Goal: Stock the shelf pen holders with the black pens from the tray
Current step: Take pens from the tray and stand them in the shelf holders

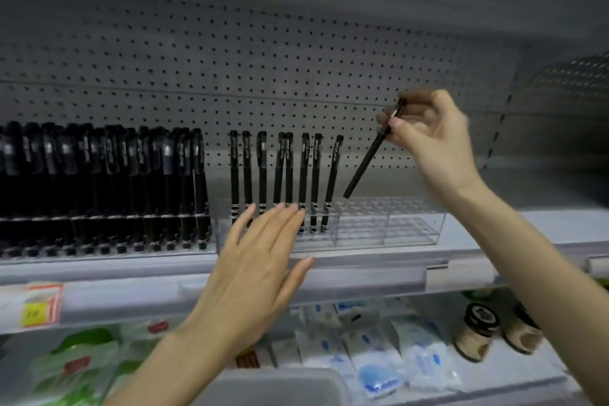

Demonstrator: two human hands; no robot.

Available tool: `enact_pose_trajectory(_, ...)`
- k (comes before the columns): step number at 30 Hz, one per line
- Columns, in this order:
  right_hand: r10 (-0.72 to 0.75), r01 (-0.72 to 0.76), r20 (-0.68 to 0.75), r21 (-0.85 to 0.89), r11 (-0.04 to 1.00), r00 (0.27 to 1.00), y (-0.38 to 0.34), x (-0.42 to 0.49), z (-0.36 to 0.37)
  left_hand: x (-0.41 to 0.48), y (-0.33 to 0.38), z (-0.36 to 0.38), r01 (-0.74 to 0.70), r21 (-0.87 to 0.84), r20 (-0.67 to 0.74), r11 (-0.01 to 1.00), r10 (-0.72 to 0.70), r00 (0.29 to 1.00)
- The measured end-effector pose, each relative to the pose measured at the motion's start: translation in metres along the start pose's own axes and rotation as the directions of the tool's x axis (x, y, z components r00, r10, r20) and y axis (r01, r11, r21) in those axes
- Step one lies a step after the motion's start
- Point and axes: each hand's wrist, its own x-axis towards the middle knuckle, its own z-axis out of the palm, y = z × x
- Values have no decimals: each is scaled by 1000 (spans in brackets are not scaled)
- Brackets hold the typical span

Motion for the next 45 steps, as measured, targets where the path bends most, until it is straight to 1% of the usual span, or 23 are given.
enact_pose_trajectory(5, 17, -18, 63, 5, 1000, 998, 12, 5, 6, 1, -4, 4, -34, -2, -18, 999, 34, 999)
enact_pose_trajectory(7, 46, -41, 111, -44, 998, 993, 13, 7, 9, 1, -6, 4, -43, -11, -22, 999, 43, 999)
enact_pose_trajectory(10, 123, -95, 224, -130, 987, 967, 17, 9, 16, 2, -6, 4, -49, -12, -21, 999, 49, 999)
enact_pose_trajectory(12, 149, -92, 287, -201, 975, 946, 19, 9, 18, 2, -7, 5, -52, -9, -18, 999, 52, 998)
enact_pose_trajectory(15, 181, -91, 356, -256, 962, 917, 21, 8, 21, 2, -8, 4, -52, -16, -16, 999, 52, 999)
enact_pose_trajectory(17, 191, -87, 371, -279, 956, 909, 23, 6, 21, 2, -8, 3, -53, -15, -15, 998, 53, 998)
enact_pose_trajectory(20, 198, -92, 353, -295, 951, 914, 23, 5, 20, 2, -9, 2, -57, -6, -6, 998, 57, 998)
enact_pose_trajectory(23, 217, -81, 345, -369, 926, 913, 20, 3, 15, 1, -10, 1, -59, 0, 8, 998, 59, 998)
enact_pose_trajectory(26, 237, -51, 366, -451, 891, 900, 12, -4, 9, 0, -11, -2, -59, -13, 4, 998, 59, 998)
enact_pose_trajectory(28, 202, 24, 346, -550, 835, 916, 2, -12, 7, -2, -11, -8, -60, -41, -17, 997, 59, 998)
enact_pose_trajectory(30, 106, 100, 304, -590, 801, 947, -11, -26, 10, -6, -10, -15, -63, -81, -43, 995, 59, 997)
enact_pose_trajectory(32, 12, 158, 290, -554, 817, 957, -24, -49, 20, -18, -9, -25, -47, -138, -54, 989, 39, 998)
enact_pose_trajectory(34, -33, 196, 332, -472, 860, 943, -32, -81, 34, -39, -9, -33, -11, -198, -47, 980, 1, 999)
enact_pose_trajectory(36, -8, 190, 427, -384, 903, 904, -30, -121, 52, -72, -13, -37, 41, -238, -20, 971, -47, 999)
enact_pose_trajectory(37, 24, 171, 486, -354, 919, 873, -23, -143, 62, -93, -17, -36, 72, -250, -3, 966, -75, 997)
enact_pose_trajectory(40, 173, 61, 626, -334, 941, 761, 17, -212, 95, -165, -32, -26, 236, -300, 89, 924, -220, 972)
enact_pose_trajectory(41, 257, -12, 657, -353, 935, 708, 35, -236, 108, -192, -38, -21, 312, -307, 131, 899, -285, 949)
enact_pose_trajectory(43, 449, -146, 685, -453, 879, 574, 70, -274, 127, -235, -46, -10, 442, -289, 215, 849, -392, 894)
enact_pose_trajectory(44, 513, -161, 689, -510, 845, 512, 87, -290, 136, -255, -49, -5, 496, -266, 260, 827, -433, 863)
enact_pose_trajectory(45, 549, -130, 692, -560, 818, 470, 103, -303, 143, -271, -52, 0, 538, -247, 303, 806, -463, 833)
